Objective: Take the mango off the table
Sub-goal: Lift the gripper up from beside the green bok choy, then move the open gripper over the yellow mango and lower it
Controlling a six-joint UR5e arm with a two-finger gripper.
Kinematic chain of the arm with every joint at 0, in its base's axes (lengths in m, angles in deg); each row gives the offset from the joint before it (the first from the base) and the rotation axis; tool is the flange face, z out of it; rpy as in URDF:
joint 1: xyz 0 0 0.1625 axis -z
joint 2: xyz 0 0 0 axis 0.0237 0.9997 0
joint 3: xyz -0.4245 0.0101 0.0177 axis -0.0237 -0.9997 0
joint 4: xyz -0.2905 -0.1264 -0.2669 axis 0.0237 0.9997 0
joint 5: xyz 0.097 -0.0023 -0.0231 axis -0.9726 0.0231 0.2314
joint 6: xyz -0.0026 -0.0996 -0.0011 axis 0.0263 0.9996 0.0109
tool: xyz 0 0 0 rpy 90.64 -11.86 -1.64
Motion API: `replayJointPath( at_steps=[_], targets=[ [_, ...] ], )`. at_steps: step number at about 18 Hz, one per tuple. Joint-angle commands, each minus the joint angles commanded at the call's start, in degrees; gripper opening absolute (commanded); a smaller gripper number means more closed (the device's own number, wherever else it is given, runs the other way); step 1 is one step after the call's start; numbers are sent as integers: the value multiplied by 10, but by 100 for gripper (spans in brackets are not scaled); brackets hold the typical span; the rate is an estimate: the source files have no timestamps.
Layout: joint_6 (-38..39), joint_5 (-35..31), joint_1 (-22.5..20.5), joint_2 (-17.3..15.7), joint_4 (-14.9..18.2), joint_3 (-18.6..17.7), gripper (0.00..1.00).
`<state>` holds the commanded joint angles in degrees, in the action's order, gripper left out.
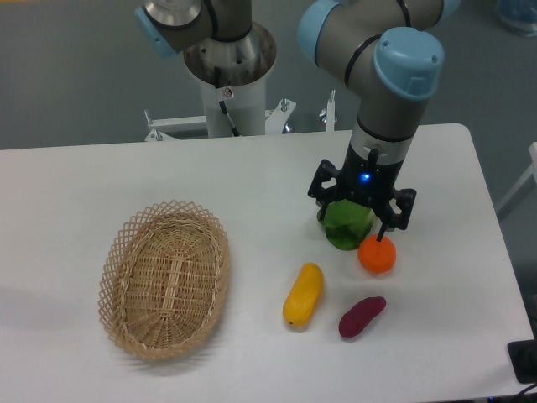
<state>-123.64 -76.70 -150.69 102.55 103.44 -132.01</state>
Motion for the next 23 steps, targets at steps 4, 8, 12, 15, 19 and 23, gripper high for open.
replayJointPath(
  at_steps=[4, 8, 12, 15, 19, 23],
  targets=[
    [-1, 1, 0, -1, 0, -3, 100],
    [-7, 2, 2, -1, -3, -11, 100],
    [2, 1, 16, 0, -4, -16, 100],
    [0, 0, 36, 1, -33, -36, 100],
    [2, -1, 51, 2, -96, -97, 100],
    [-1, -3, 57, 28, -123, -108, 100]
  ],
)
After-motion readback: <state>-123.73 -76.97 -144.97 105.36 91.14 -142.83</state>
